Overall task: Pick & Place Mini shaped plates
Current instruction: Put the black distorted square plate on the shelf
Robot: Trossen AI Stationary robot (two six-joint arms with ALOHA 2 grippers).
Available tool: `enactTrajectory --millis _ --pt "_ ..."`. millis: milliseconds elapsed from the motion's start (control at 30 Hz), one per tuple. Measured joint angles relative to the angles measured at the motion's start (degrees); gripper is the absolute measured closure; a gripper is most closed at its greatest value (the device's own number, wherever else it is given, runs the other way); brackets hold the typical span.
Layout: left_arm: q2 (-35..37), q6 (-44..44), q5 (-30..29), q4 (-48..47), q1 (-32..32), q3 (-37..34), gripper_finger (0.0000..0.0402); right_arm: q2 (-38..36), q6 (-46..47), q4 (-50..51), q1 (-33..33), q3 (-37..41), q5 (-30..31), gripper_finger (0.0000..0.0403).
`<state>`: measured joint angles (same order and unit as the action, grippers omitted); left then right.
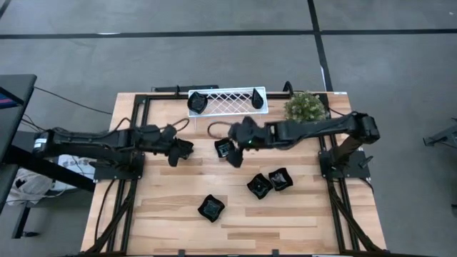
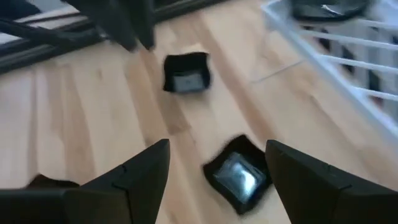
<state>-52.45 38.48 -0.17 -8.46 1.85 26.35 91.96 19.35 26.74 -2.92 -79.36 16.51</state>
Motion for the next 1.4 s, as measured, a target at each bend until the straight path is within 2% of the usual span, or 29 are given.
enactTrajectory --millis 167,267,400,667,900,1400 --pt "0.0 4.1 -0.9 -0.4 -5.9 -2.1 0.0298 5.8 1.7 -1.6 -1.8 0.0 0.4 0.0143" --pt "-0.1 4.6 -3.9 -0.7 -9.7 -4.4 0.0298 9.9 -1.1 -1.6 -2.0 0.0 0.6 0.0143" --pt "-0.1 9.3 -4.3 -0.5 -14.2 -6.5 0.0298 14.6 -6.0 -2.1 -2.0 0.0 -0.3 0.0143" --pt "-0.1 15.9 -6.4 -0.3 -22.6 -7.6 0.0298 17.8 -11.4 -1.7 -2.4 -0.1 -0.4 0.0143" --pt "-0.1 17.7 -8.6 0.0 -24.1 -7.6 0.0298 19.8 -19.5 -2.6 -2.1 0.0 -0.5 0.0143" --pt "0.0 17.9 -11.5 0.5 -24.0 -7.5 0.0298 20.0 -20.3 -2.9 1.3 1.8 -2.6 0.0143"
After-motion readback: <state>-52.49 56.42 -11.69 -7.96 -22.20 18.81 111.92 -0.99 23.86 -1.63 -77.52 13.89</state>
